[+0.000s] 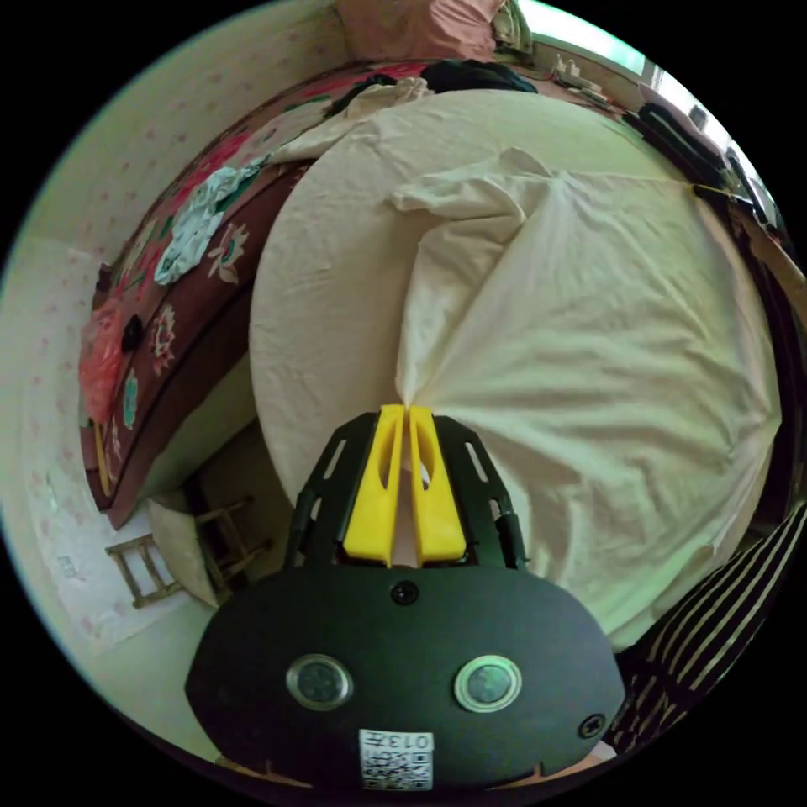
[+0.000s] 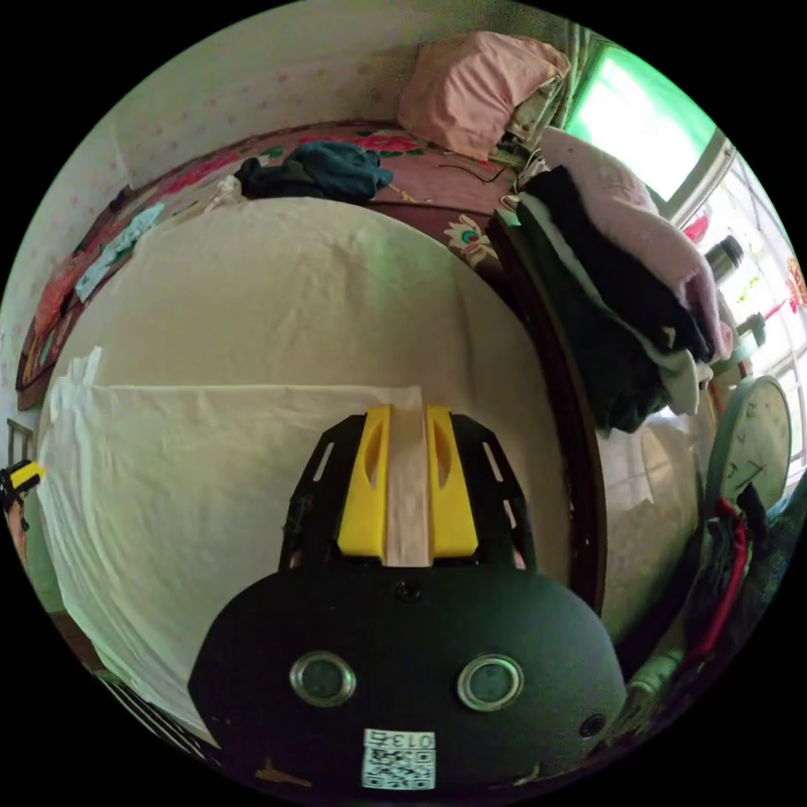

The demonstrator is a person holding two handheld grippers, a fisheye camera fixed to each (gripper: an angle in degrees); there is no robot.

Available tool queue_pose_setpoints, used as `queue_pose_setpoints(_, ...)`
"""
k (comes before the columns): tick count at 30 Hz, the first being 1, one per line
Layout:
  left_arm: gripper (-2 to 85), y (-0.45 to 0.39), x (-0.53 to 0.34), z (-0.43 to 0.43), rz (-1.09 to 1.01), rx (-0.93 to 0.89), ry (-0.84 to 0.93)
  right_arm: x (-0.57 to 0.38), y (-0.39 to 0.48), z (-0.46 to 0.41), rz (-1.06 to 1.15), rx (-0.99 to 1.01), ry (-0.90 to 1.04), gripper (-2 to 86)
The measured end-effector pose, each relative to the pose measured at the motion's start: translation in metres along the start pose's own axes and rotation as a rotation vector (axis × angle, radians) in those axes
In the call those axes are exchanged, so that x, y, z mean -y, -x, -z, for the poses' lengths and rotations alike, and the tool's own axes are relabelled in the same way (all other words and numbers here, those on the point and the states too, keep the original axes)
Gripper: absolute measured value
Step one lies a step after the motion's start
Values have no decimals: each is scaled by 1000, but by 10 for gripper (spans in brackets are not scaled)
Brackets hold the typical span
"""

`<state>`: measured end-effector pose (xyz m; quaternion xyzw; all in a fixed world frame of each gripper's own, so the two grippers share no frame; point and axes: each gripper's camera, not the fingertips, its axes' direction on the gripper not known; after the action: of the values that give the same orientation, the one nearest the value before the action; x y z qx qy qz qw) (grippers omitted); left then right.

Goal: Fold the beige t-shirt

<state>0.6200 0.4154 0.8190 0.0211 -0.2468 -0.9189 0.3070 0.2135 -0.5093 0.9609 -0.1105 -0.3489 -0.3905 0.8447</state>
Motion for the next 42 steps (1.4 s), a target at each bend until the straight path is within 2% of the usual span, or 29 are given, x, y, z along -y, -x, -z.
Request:
queue_pose_setpoints(3, 8, 16, -22, 2, 102, -36, -15, 11, 2, -9, 50, -19, 40, 32)
queue_pose_setpoints(5, 11, 32, -38, -5, 208, -157, -74, 14, -3, -9, 36, -33, 25, 35)
queue_pose_setpoints(9, 33, 45, -52, -8, 308, -298, -104, 14, -28, -1, -44, 53, 4, 80)
queue_pose_setpoints(13, 62, 50, -80, 12, 367, -197, -152, 12, -43, 38, -131, 68, -170, 113)
queue_pose_setpoints(17, 55, 34, -90, 28, 317, -14, -150, 28, -17, 52, -139, -31, -218, 100)
queue_pose_setpoints(18, 52, 31, -90, 28, 298, -14, -150, 32, -9, 51, -151, -57, -231, 87)
queue_pose_setpoints(22, 23, 15, -90, 16, 225, -70, -121, 27, -41, 22, -292, -46, -39, 51)
queue_pose_setpoints(24, 20, 12, -94, 15, 245, -81, -147, 16, -58, 32, -374, -46, -93, 45)
queue_pose_setpoints(26, 20, 4, -91, 19, 224, -76, -191, 21, -49, 45, -291, -35, -152, 43)
queue_pose_setpoints(29, 32, -9, -69, 26, 140, -36, -221, 50, 11, 64, -41, 127, -221, 50)
queue_pose_setpoints(31, 48, -14, -53, 26, 111, -12, -226, 74, 96, 77, 243, 287, -261, 64)
queue_pose_setpoints(32, 62, -15, -42, 26, 101, -22, -234, 79, 120, 80, 312, 322, -265, 67)
queue_pose_setpoints(34, 67, -14, -26, 21, 97, -55, -218, 90, 223, 85, 584, 449, -244, 64)
queue_pose_setpoints(37, 70, -16, -6, 11, 74, -103, -177, 91, 335, 83, 835, 444, -250, 76)
queue_pose_setpoints(40, 60, -26, 4, 3, 31, -113, -121, 94, 412, 69, 992, 449, -165, 79)
queue_pose_setpoints(42, 43, -33, 5, 1, 5, -110, -119, 94, 441, 57, 1059, 382, -108, 72)
